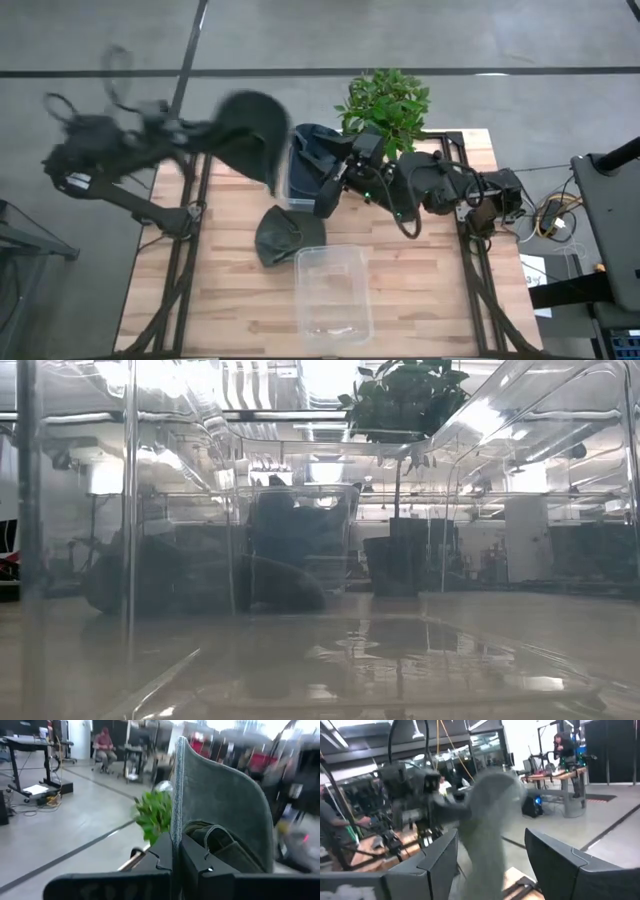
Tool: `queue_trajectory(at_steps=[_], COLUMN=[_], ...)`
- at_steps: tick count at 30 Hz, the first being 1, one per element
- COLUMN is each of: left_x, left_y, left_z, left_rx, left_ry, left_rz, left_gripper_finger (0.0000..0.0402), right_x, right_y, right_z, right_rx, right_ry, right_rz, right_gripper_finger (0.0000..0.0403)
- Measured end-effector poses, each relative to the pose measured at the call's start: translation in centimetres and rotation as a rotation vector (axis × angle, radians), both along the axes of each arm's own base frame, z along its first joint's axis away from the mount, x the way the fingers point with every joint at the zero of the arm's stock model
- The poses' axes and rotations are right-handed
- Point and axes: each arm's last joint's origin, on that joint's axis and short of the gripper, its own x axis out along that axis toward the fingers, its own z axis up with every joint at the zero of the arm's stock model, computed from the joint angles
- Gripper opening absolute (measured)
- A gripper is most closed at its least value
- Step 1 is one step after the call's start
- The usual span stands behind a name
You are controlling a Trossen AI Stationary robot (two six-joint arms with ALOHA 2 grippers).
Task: Pick & Place hat
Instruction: Put the bottom gray cap into the bottom transparent bin
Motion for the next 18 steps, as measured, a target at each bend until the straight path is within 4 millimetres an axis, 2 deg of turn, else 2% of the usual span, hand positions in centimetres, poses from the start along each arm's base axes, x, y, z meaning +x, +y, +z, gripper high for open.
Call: queue_trajectory(at_steps=[5, 9, 14, 18], left_x=[3.6, 4.7, 4.9, 3.3], left_y=[-0.9, -1.2, -1.3, -0.8], left_z=[-0.5, -0.2, -0.3, 0.5], left_rx=[0.032, 0.084, 0.107, 0.107], left_ry=[0.052, 0.047, 0.063, 0.016], left_rz=[-0.031, -0.050, -0.050, -0.020], left_gripper_finger=[0.0007, 0.0007, 0.0007, 0.0007], right_x=[0.4, 0.5, 0.3, -0.2], right_y=[0.0, 0.0, 0.5, 1.2], right_z=[-0.4, -0.5, -0.5, 0.0], right_rx=[-0.013, -0.002, -0.020, -0.038], right_ry=[0.017, 0.017, 0.027, 0.031], right_rz=[-0.023, -0.040, -0.030, -0.045], right_gripper_finger=[0.0224, 0.0224, 0.0224, 0.0224])
